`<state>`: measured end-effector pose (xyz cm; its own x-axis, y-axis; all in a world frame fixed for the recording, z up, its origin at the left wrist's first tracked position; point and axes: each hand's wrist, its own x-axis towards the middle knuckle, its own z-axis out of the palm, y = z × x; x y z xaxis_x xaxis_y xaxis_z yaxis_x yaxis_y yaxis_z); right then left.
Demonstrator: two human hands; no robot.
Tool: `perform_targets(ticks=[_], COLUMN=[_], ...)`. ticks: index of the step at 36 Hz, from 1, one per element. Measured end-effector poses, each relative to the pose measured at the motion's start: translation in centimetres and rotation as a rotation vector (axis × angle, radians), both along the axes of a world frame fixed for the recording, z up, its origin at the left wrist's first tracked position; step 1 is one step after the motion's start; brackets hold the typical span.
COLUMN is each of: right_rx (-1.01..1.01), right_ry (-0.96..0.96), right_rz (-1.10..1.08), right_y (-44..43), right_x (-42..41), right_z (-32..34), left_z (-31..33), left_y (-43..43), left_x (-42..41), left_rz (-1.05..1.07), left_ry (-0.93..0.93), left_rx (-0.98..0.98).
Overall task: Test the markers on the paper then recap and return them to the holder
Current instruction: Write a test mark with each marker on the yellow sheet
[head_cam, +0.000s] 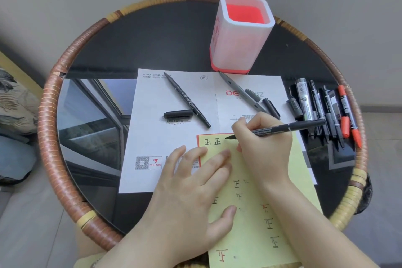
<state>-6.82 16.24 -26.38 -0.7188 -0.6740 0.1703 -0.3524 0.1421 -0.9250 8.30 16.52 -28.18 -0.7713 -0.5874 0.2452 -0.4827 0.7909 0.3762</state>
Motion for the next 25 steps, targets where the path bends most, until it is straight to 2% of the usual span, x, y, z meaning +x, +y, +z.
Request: perform_targets(ticks=[14,25], right_rx=[0.008,0.003], right_ry=[0.062,-0.002], right_rz=[0.006,0.032], right_y=[-0.03,0.08], right_x=[0.07,-0.15], right_z=[-0.37,-0.22], left_z=[0.13,0.18], left_y=[-0.08,-0.08], left_x=[-0.03,0.00], left_rz=[-0.005,-0.003], left_ry=[-0.004,-0.016], left_rx=[0.008,0.019])
